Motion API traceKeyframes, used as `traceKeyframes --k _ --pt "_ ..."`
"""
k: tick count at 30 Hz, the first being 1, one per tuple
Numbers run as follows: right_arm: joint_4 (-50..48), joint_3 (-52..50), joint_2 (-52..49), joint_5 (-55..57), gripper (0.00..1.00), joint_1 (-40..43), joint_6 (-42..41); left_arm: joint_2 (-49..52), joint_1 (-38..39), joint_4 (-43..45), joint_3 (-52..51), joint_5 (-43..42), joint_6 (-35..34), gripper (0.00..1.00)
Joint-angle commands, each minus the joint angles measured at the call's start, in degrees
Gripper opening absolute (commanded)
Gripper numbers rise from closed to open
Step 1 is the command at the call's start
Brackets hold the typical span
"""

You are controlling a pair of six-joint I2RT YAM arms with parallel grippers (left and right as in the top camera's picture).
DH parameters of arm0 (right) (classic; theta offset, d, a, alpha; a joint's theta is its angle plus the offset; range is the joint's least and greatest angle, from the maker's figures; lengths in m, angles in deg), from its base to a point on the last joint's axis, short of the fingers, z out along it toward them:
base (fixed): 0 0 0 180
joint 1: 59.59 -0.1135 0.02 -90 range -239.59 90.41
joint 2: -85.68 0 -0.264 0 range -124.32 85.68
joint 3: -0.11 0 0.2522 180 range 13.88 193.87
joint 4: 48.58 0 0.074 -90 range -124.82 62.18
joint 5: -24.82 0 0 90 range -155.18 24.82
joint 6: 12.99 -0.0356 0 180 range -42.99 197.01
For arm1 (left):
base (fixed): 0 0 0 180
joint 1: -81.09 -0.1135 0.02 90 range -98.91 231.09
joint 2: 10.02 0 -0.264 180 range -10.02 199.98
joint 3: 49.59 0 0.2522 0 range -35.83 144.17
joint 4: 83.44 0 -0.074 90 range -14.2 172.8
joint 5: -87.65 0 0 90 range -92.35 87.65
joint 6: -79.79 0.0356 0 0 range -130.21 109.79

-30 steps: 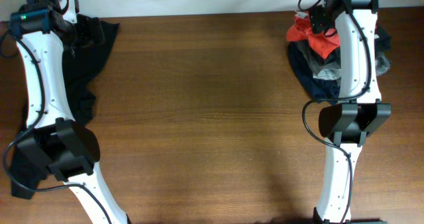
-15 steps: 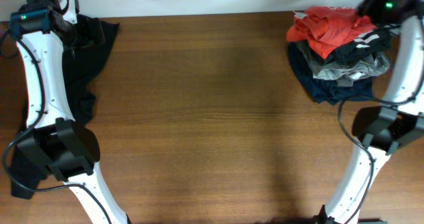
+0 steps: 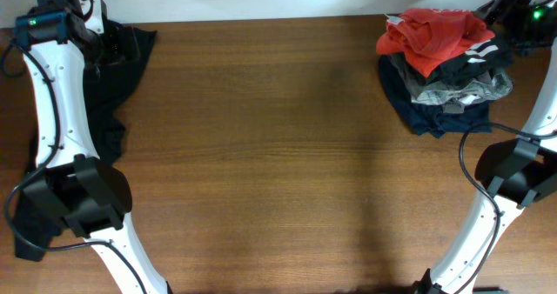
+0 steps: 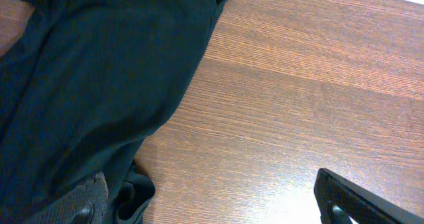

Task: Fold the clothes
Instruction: 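Lower the red shirt onto the stack and open the right gripper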

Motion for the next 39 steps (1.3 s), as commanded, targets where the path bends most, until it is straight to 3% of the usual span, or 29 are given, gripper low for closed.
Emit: traceKeyframes --k 1,4,7,18,21,24,29,39 --pt "-1.20 -5.29 -1.57 -2.34 0.83 -0.35 1.14 0.68 0.22 -0.11 0.57 -0.63 -0.57 0.99" --pt "-2.93 -8.20 -1.57 -2.12 0.95 -0.39 1.20 0.68 0.15 -0.13 0.57 -0.59 -0.55 0.99" --pt "-5.33 -10.78 -1.57 -2.14 0.98 -0.83 2.45 0.70 0.17 -0.09 0.57 -0.15 -0.07 0.99" --pt "-14.64 -12.87 -1.60 -2.12 0.94 -3.80 2.21 1.57 0.17 -0.11 0.57 -0.17 -0.09 0.99" --pt "-15.67 -12.87 -1.60 -1.99 0.79 -4.15 2.23 2.34 0.17 -0.11 0.57 -0.17 -0.11 0.99" --pt "-15.54 -12.90 -1.60 -1.70 0.45 -4.24 2.29 3.37 0.17 -0.37 0.57 -0.20 -0.11 0.99" --pt "-14.84 -12.92 -1.60 -1.70 0.04 -4.07 2.45 4.28 0.17 -0.59 0.57 -0.22 -0.13 0.99" --pt "-10.49 -11.61 -0.28 -1.70 0.04 -1.77 5.49 4.28 0.17 -0.07 0.57 -0.22 -0.13 0.99"
